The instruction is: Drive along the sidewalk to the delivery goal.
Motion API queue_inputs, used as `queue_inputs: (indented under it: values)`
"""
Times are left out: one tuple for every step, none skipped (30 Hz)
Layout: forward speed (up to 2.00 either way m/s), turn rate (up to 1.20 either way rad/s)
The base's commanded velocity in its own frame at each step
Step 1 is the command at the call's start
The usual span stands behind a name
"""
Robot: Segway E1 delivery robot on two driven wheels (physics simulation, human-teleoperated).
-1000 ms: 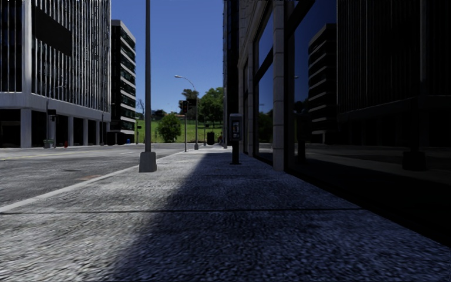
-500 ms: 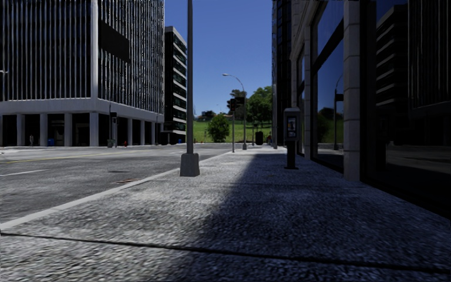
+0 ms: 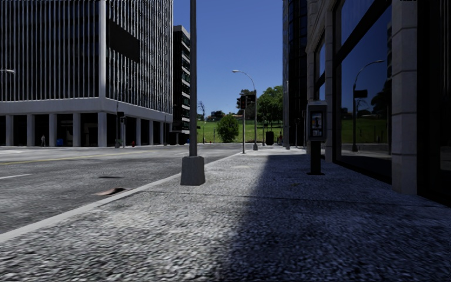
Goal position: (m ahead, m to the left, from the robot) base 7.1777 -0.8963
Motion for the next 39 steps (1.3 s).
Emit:
queue_inputs:
  values:
    - [2.0,0.0]
    - [2.0,0.0]
    - [2.0,0.0]
    - [2.0,0.0]
    - [2.0,0.0]
    - [2.0,0.0]
    - [2.0,0.0]
    - [2.0,0.0]
    - [2.0,0.0]
    - [2.0,0.0]
    - [2.0,0.0]
    - [2.0,0.0]
    - [2.0,0.0]
    - [2.0,0.0]
    - [2.0,0.0]
    - [2.0,0.0]
    - [2.0,0.0]
    - [2.0,0.0]
    - [2.0,-0.15]
    - [2.0,-0.25]
    - [2.0,-0.25]
    - [2.0,-0.27]
    - [2.0,-0.28]
    - [2.0,-0.32]
    - [2.0,-0.42]
    - [2.0,-0.51]
    - [2.0,-0.52]
    - [2.0,-0.54]
    - [2.0,-0.54]
    - [2.0,-0.6]
    - [2.0,-0.66]
    - [2.0,-0.67]
    - [2.0,-0.67]
    - [2.0,-0.66]
    - [2.0,-0.66]
    - [2.0,-0.52]
    - [2.0,-0.03]
    - [2.0,0.0]
    - [2.0,0.0]
